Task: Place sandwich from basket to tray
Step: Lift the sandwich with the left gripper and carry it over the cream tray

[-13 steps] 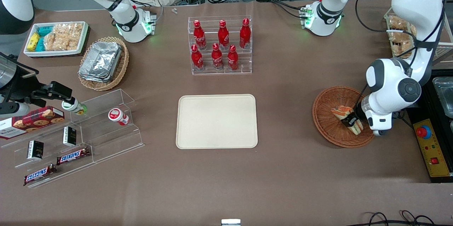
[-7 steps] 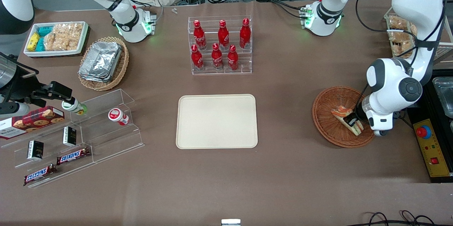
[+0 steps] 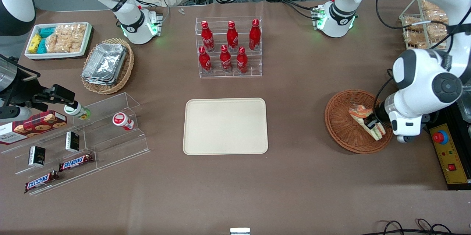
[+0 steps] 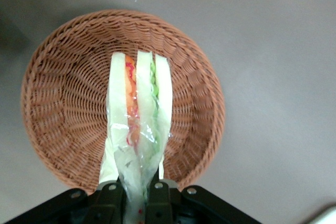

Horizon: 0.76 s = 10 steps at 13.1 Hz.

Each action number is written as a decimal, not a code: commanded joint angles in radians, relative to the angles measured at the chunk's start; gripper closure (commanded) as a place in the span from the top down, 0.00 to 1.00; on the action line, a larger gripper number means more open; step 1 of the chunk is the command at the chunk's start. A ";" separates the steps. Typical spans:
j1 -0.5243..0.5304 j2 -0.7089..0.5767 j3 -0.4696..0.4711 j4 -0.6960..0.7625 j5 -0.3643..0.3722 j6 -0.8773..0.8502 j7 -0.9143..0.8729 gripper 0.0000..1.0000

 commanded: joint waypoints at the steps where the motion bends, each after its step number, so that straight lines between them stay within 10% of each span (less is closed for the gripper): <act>1: 0.000 0.009 -0.053 0.162 0.013 -0.169 0.003 0.00; 10: -0.058 0.062 -0.218 0.348 0.047 -0.312 0.181 0.00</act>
